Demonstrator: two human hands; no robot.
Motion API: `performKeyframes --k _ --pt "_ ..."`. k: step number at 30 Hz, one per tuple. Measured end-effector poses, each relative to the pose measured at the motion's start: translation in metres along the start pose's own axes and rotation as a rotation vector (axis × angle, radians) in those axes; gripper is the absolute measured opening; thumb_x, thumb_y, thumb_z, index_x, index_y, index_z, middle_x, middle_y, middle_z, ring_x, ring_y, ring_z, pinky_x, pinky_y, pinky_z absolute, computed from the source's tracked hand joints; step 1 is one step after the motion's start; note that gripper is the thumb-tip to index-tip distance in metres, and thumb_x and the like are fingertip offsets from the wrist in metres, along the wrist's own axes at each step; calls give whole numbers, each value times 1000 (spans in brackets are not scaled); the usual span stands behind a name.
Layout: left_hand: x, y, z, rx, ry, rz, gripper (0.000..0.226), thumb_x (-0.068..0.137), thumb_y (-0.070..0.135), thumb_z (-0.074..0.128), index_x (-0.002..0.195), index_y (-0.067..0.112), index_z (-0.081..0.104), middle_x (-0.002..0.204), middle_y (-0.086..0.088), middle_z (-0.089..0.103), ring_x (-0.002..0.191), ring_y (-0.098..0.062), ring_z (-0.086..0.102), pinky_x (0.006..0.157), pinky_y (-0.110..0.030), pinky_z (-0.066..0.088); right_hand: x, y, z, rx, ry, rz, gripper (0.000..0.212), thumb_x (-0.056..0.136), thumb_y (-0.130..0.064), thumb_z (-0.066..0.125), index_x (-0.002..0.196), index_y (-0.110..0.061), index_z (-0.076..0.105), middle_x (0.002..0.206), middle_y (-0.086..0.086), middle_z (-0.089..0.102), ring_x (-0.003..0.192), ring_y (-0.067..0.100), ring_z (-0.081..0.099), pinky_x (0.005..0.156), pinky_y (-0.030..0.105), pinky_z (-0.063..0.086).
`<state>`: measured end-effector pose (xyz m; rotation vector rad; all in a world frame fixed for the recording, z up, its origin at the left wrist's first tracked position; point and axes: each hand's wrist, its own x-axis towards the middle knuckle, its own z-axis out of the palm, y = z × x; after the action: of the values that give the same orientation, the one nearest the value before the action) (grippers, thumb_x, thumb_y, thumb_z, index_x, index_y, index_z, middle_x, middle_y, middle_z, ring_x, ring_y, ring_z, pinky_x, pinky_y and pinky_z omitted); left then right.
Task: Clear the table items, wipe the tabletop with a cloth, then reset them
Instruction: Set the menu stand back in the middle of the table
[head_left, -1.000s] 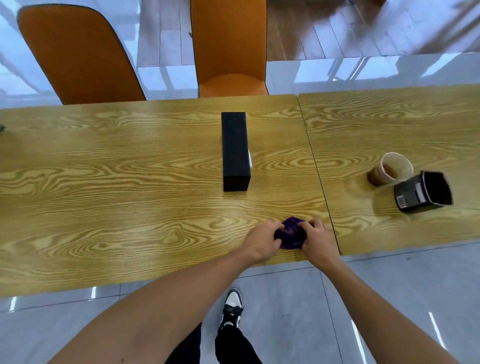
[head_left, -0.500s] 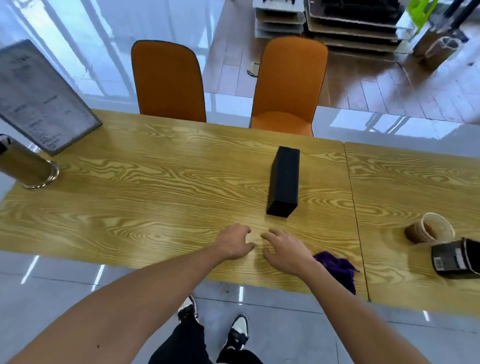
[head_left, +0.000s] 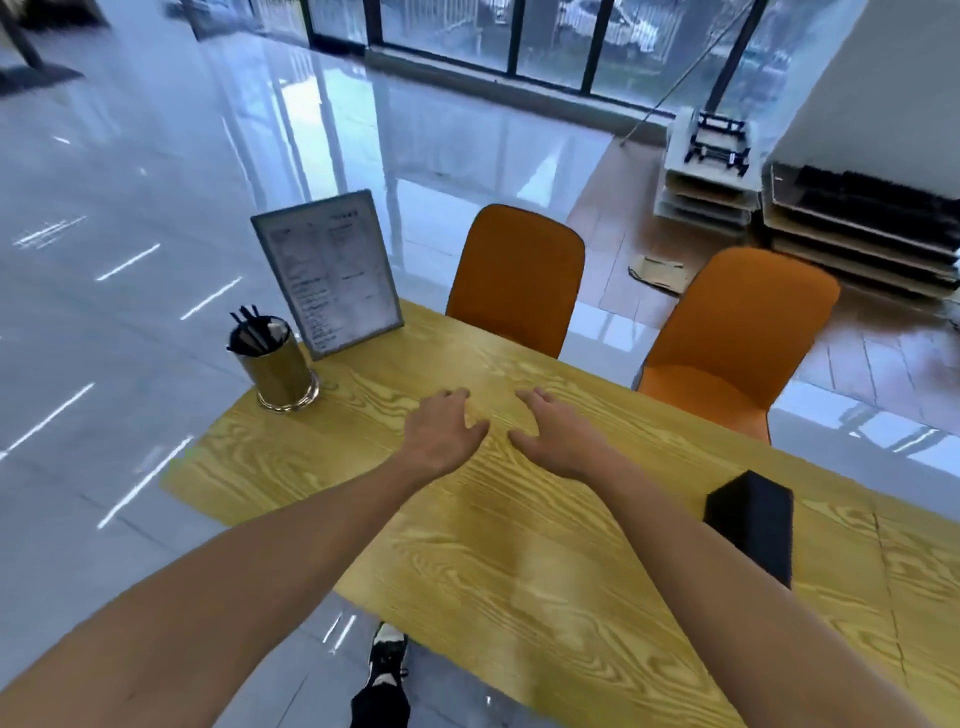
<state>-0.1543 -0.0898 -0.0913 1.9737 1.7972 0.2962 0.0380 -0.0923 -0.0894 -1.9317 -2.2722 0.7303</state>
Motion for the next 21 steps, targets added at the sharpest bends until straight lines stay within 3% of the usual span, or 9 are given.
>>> performKeyframes --k 7,13,18,21 --pt "83 -92 -92 -194 156 -114 68 95 49 59 149 12 41 146 -12 47 133 -31 48 106 -43 43 131 -92 -26 69 71 -49 78 92 -52 61 155 -18 29 160 4 35 143 23 38 110 38 37" --pt "146 -154 -142 -365 306 -209 75 90 43 69 149 12 34 142 -12 42 131 -31 44 103 -43 43 219 -151 -31 199 62 -22 86 89 -51 69 156 -17 26 159 6 37 144 27 36 113 43 36" --pt "187 -182 -150 -627 377 -429 99 85 40 76 154 11 12 151 -13 30 141 -34 35 116 -53 35 281 -177 -23 270 35 1 95 85 -50 74 157 -15 23 161 8 33 146 28 34 114 45 36" --pt "210 -186 -142 -790 374 -579 118 86 36 78 158 7 -11 165 -15 10 152 -34 19 121 -53 26 317 -183 -15 341 15 43 95 85 -46 77 157 -16 22 161 7 35 144 29 37 112 46 39"
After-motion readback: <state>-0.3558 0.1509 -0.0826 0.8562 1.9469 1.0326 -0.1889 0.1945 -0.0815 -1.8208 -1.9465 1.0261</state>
